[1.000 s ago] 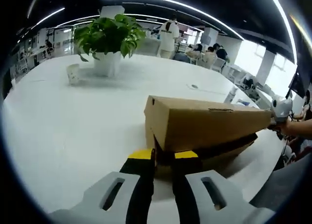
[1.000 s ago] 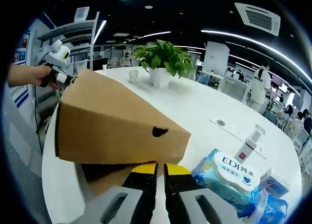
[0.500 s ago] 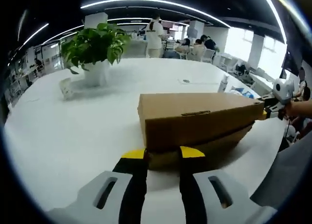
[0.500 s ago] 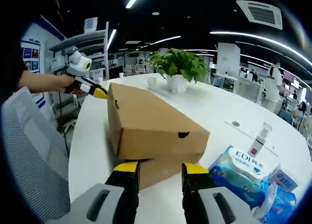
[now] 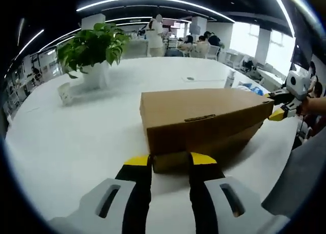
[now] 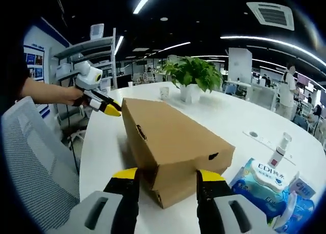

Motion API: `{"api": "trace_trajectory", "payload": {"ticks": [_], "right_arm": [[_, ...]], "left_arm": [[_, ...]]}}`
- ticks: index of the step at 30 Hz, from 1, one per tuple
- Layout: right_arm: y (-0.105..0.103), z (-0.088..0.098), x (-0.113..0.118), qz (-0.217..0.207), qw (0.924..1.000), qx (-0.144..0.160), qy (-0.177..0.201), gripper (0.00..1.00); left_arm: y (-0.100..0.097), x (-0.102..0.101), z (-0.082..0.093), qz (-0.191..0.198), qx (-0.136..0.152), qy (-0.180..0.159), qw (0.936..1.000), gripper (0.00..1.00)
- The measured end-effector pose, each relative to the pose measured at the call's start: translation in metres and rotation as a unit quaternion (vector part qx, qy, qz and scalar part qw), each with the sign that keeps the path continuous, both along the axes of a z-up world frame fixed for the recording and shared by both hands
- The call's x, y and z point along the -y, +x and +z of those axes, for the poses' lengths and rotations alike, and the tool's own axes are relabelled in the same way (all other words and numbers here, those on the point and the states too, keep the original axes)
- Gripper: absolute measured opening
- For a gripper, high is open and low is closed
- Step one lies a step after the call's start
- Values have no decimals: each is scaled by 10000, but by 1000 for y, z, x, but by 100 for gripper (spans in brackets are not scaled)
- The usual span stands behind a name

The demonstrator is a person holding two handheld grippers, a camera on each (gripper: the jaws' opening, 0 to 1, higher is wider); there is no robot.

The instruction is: Operate the shoe box by opening the lid, removing the specified soft item, and placing it in the target area until the item is outside and the box remains undamaged.

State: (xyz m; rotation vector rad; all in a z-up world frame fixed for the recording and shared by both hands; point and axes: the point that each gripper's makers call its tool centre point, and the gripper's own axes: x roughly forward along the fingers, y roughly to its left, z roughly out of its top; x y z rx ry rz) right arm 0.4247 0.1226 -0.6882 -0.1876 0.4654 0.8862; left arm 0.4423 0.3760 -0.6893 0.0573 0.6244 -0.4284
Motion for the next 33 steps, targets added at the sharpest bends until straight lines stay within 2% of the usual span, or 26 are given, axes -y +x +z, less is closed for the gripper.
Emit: {"api": "trace_trajectory", "payload": {"ticks": [7, 18, 25, 33], "right_arm": [[1, -3, 3, -170, 9997, -115, 99, 44], [4, -16, 1, -307, 9994, -142, 16, 44], [4, -24, 2, -252, 9994, -123, -181, 43], [5, -33, 1, -191, 9985, 14, -514, 42]], "left_arm": [[-5, 5, -6, -179, -54, 67, 9998, 28], [-10, 6, -22, -115, -244, 5, 9996, 28], [-11, 2, -32, 88, -490, -150, 9986, 22], [-12, 5, -45, 161, -661, -82, 9977, 20]]}}
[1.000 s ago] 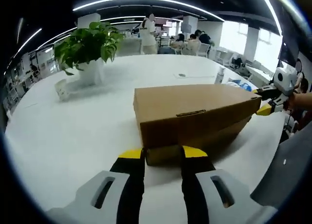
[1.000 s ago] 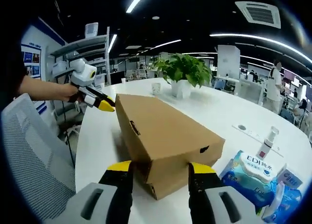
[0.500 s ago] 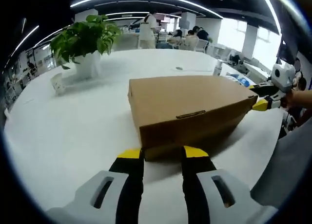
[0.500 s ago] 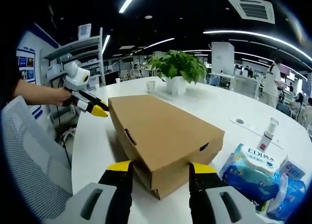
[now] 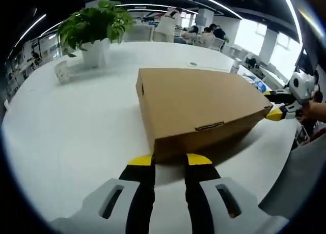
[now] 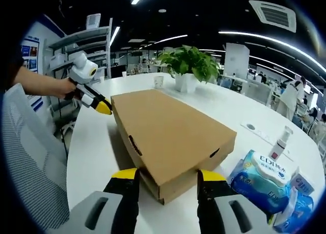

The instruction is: Operate the shoe box by opening the lid, removing the specified soft item, and placing it in the target area until the item is outside and the box remains undamaged.

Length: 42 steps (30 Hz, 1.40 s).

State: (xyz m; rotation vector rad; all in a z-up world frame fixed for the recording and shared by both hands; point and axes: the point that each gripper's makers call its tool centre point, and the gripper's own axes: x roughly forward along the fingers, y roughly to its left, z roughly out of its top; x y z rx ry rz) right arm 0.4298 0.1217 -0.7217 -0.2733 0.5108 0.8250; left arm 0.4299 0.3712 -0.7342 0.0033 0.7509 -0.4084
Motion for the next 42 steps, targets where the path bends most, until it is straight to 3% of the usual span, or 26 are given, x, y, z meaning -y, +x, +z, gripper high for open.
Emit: {"api": "trace_trajectory", "payload": {"ticks": [3, 7, 13, 31, 42], "right_arm": [[1, -3, 0, 7, 10000, 39, -71, 42], [3, -2, 1, 10, 10000, 45, -60, 41], [10, -2, 0, 47, 9999, 15, -99, 42], [44, -3, -3, 114, 9997, -12, -219, 42], [68, -4, 6, 138, 9993, -36, -353, 42]], "left_arm": [[-1, 1, -6, 15, -61, 77, 10000, 19], [2, -4, -6, 175, -87, -99, 9998, 16], [4, -2, -12, 107, -198, -90, 9997, 15], [34, -5, -10, 343, -162, -184, 9991, 15], [56, 2, -11, 285, -184, -135, 9993, 15]]}}
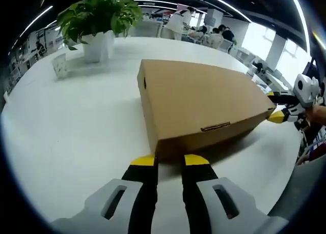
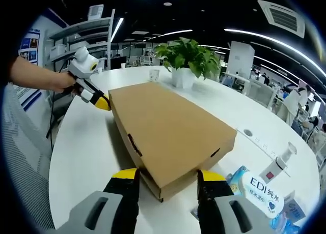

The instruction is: Operate the shoe box by opening the lid, removing the specified soft item, and placing it in the target area until the item is outside and the box remains undamaged.

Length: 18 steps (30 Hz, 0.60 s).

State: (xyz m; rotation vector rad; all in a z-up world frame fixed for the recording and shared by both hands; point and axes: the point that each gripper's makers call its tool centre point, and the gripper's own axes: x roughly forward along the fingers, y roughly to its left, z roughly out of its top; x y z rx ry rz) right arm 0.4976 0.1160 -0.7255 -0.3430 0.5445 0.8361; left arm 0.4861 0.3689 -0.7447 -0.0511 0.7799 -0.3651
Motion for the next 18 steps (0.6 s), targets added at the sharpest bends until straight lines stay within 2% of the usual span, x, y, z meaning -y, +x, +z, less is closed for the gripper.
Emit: {"api": "trace_trajectory", "payload": {"ticks": [10, 18], "right_arm": [[16, 0, 5, 1, 9999, 13, -137, 43], [29, -1, 9, -67, 9998, -4, -178, 43]], "left_arm": [[17, 5, 1, 25, -3, -38, 10000, 15], [31, 10, 1, -115, -17, 80, 9999, 16]]}}
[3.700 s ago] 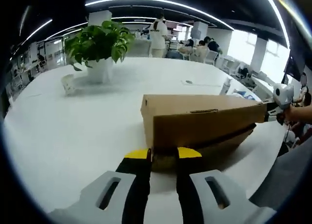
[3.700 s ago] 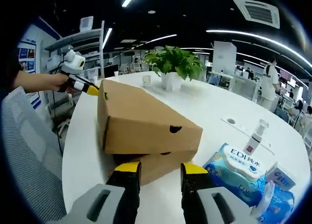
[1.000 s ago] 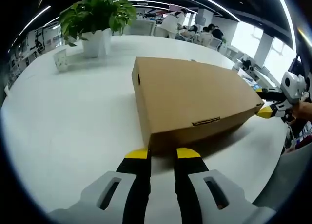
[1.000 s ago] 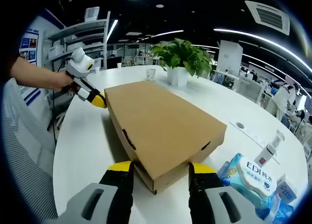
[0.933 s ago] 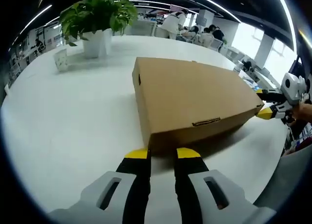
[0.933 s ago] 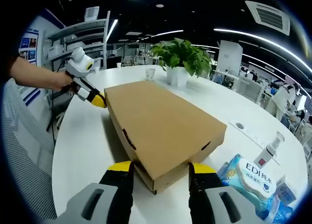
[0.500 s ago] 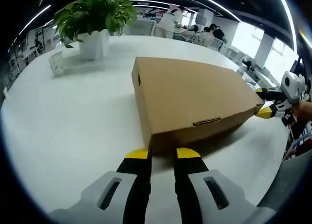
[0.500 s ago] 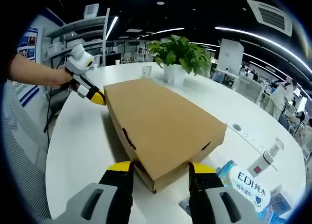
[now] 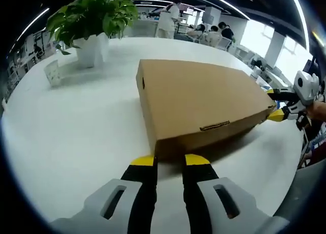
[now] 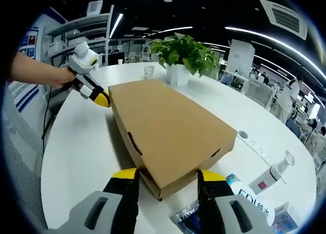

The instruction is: Operate the shoe box by opening the lid, removing the specified soft item, and placing it in the target area until the item is outside and the box remains undamaged.

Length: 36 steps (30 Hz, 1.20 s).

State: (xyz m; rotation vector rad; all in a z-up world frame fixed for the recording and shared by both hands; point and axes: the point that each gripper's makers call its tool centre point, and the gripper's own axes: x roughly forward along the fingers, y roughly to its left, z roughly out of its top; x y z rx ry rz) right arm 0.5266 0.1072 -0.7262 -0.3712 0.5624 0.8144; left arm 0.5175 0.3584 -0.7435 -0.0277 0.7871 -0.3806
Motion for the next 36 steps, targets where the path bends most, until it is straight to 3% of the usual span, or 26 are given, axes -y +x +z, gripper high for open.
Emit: {"api": "trace_trajectory", "payload": {"ticks": [14, 19, 29, 36], "right_arm": [[-5, -4, 10, -267, 9993, -254, -60, 41], [-13, 7, 16, -360, 9993, -109, -52, 44], [-39, 31, 48, -860, 9959, -16, 271, 56], [-57, 49, 77, -1312, 9910, 156, 199, 60]], "left_arm": [[1, 1, 6, 13, 58, 137, 9999, 21], [-6, -5, 12, 89, 143, 150, 9997, 29], [-31, 6, 43, -183, 493, -61, 9986, 35], [-47, 16, 68, -286, 768, -271, 9963, 44]]}}
